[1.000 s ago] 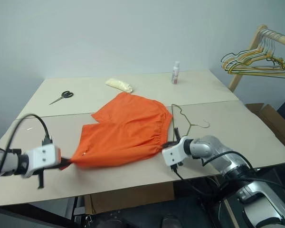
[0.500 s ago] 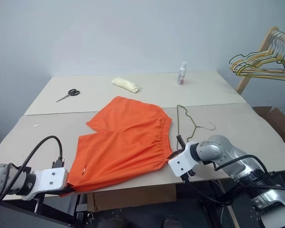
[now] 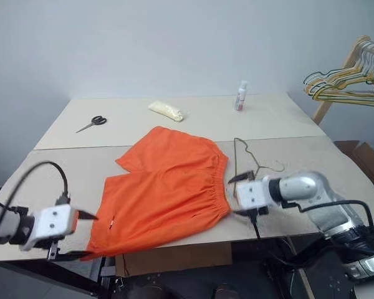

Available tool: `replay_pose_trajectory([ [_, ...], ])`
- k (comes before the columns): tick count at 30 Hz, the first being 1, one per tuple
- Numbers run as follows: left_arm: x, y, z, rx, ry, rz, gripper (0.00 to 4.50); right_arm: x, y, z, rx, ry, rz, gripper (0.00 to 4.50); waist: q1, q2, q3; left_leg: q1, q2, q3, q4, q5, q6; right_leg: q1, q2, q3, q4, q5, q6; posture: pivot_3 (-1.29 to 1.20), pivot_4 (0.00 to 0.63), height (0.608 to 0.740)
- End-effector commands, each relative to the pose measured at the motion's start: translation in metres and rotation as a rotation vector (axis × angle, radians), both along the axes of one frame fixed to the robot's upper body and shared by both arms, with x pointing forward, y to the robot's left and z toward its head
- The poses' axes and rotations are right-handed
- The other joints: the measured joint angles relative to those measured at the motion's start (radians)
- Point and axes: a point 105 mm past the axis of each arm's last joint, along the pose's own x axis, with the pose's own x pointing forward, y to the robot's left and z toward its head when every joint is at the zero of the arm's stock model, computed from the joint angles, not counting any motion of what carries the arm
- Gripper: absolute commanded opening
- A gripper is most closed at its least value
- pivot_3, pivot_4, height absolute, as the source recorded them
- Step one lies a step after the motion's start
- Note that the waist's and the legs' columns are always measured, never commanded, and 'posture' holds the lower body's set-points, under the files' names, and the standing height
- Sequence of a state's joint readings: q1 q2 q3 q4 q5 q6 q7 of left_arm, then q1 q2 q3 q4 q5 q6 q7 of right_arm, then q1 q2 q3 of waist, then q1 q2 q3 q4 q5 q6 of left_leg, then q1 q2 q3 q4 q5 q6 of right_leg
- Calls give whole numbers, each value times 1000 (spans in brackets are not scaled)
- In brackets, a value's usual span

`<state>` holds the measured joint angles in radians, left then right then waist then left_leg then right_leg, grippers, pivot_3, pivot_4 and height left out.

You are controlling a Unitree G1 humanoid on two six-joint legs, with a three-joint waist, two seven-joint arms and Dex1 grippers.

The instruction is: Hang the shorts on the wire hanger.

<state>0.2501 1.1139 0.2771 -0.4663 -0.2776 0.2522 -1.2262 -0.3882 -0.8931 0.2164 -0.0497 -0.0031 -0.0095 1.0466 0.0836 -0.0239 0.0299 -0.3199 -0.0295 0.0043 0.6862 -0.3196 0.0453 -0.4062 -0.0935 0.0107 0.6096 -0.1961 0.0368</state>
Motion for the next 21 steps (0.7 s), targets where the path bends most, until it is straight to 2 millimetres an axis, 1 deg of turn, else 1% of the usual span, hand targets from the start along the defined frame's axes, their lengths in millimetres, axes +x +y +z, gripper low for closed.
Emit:
replay_pose_trajectory([
  [1, 15, -17, 21, -116, -127, 16, 4487, 28, -7, 21, 139, -21, -266, 4500, 3, 0, 0, 0, 0, 0, 0, 0, 0, 0, 0, 0, 0, 0, 0, 194, 0, 740],
  [3, 22, -28, 25, -176, -165, 9, 4487, 46, -10, 19, 238, 0, -463, 4500, 9, 0, 0, 0, 0, -1, 0, 0, 0, -1, 1, 0, 1, 0, 0, 189, 0, 740],
  [5, 27, -35, 28, -207, -189, 0, 4487, 59, -13, 12, 298, 35, -638, 4500, 10, 0, 0, -1, 0, -1, 0, 0, -1, -2, 2, 0, 1, 0, -1, 179, 0, 740],
  [6, 29, -39, 29, -219, -192, -9, 4487, 64, -13, 5, 315, 54, -710, 4500, 12, 0, 0, -2, 0, -1, 0, 0, -2, -4, 1, 0, 2, 0, -2, 174, 0, 740],
  [8, 32, -47, 30, -239, -202, -28, 4487, 68, -13, -9, 313, 79, -802, 4500, 14, -1, -2, -7, -1, -1, 0, 1, -3, -9, 1, 0, 2, 1, -2, 169, 0, 740],
  [10, 35, -52, 30, -251, -202, -42, 4487, 69, -13, -23, 278, 93, -858, 4500, 18, 0, -2, -16, -5, -3, 0, 2, -6, -18, -1, -1, 3, 1, -2, 165, 0, 740],
  [13, 38, -59, 27, -253, -196, -67, 4487, 68, -18, -41, 243, 116, -911, 4500, 15, 0, -2, -18, -7, -3, 0, 4, -9, -19, -1, -1, 2, 2, -2, 162, 0, 740],
  [16, 42, -62, 26, -258, -196, -71, 4487, 64, -28, -43, 250, 131, -940, 4500, 9, 0, -2, -18, -7, -3, 0, 3, -8, -18, -1, -1, 2, 2, -2, 147, 0, 740],
  [21, 46, -63, 24, -253, -198, -83, 4487, 46, -50, -47, 184, 136, -947, 4500, 2, 0, -2, -17, -7, -3, 0, 1, -4, -17, 0, -1, 1, 2, -2, 141, 0, 740],
])
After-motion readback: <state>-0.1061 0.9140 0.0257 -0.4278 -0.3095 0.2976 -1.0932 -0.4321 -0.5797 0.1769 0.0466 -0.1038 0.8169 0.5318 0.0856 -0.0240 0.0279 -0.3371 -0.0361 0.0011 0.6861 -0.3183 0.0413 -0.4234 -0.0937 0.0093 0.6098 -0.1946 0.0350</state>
